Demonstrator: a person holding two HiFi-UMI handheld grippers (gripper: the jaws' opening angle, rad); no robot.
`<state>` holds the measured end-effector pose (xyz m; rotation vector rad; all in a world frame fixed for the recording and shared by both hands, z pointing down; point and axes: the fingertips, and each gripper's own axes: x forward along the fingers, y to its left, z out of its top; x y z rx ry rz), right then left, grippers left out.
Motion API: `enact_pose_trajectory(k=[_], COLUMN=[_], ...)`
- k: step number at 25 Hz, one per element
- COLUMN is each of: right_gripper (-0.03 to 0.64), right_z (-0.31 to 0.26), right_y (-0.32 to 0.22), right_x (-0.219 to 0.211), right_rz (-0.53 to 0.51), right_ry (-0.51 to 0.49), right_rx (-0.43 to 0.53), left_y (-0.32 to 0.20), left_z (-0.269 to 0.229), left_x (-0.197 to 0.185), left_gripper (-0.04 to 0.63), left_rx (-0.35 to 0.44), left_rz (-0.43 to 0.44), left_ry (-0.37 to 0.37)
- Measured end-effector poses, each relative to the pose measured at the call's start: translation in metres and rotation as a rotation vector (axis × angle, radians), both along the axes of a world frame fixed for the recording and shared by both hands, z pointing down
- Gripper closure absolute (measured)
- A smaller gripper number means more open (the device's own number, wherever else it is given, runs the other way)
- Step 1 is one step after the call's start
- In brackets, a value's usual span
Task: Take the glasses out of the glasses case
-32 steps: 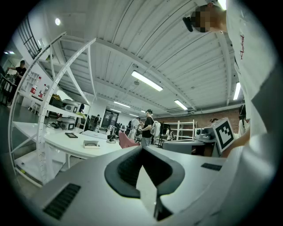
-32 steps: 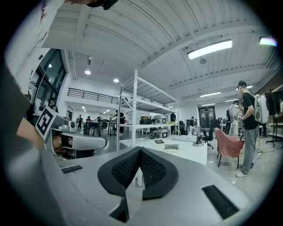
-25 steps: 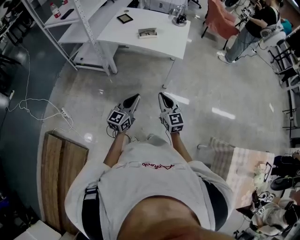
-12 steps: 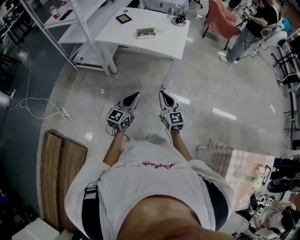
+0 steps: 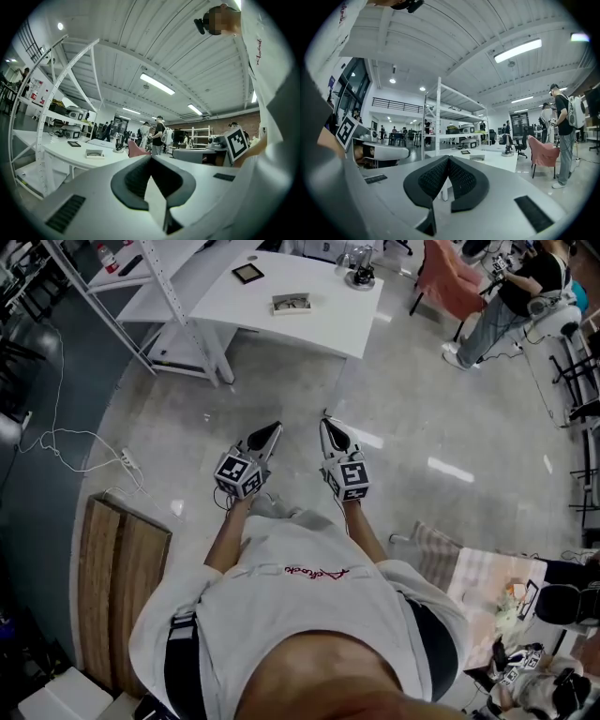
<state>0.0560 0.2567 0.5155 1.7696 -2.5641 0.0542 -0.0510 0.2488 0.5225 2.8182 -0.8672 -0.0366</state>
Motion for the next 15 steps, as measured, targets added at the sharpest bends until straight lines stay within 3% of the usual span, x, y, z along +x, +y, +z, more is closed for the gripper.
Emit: enact_pose_trajectory(k=[8, 15], right_gripper=[0.621, 0.621], right_z=[0.016, 0.017], right_y=[-0.023, -0.074], right_x=[0.006, 0.015], right_rz=[0.005, 0.009], right_ry=[0.004, -0.005], right_rx=[-0.024, -0.023], left_y=[-0.023, -0.077], left_z=[0.015, 0.017], left_x=[0.01, 0.025], left_gripper=[0.569, 0.569], left_rx=[-0.017, -0.017], left_rz=[0.018, 0.035], left_ry=[-0.013, 0.014])
